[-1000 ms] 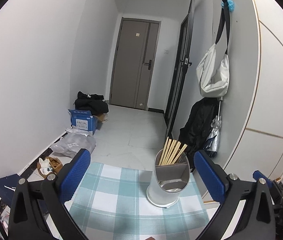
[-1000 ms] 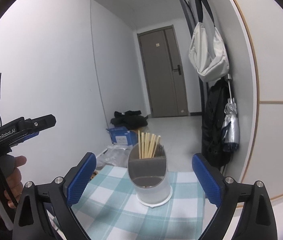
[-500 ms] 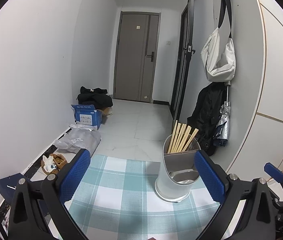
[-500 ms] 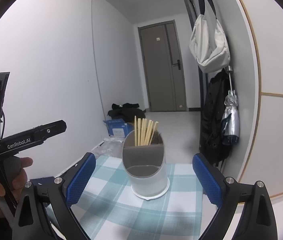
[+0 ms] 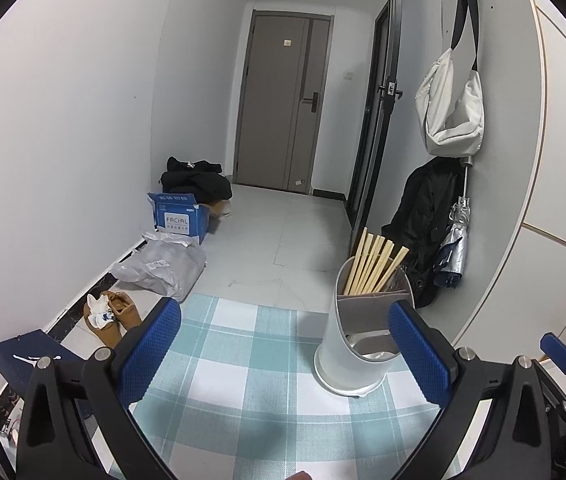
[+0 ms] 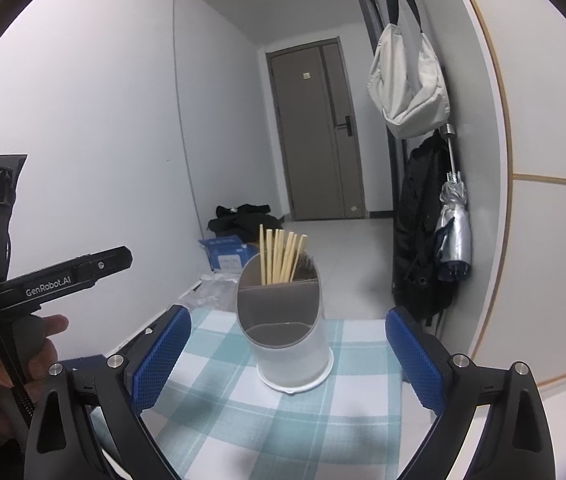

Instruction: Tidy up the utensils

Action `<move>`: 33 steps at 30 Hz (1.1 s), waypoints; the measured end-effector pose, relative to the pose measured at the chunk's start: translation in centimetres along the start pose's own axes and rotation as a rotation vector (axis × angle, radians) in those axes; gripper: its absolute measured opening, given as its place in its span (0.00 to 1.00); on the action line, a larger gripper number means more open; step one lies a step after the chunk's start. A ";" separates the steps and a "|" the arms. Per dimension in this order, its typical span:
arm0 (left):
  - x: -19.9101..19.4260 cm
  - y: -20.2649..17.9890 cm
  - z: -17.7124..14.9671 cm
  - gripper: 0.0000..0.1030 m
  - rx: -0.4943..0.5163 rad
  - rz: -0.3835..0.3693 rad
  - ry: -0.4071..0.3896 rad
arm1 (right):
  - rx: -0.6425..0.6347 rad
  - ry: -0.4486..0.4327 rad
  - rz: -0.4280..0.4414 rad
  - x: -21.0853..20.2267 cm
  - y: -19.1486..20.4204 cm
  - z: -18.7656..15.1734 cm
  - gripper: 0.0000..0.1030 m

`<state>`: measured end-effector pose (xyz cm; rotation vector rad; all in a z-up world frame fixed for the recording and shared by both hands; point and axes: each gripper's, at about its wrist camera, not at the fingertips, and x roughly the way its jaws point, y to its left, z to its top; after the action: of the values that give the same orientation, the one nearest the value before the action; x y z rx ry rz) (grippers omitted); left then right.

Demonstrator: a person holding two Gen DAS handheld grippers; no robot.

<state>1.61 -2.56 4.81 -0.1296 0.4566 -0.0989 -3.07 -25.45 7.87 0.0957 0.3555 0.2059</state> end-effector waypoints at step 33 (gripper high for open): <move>-0.2 -0.1 -0.3 0.99 0.000 -0.058 0.013 | -0.011 -0.001 -0.021 -0.1 0.2 -0.2 0.97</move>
<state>1.24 -2.70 4.65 -0.1427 0.4663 -0.1564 -3.31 -25.23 7.75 0.0808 0.3539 0.1868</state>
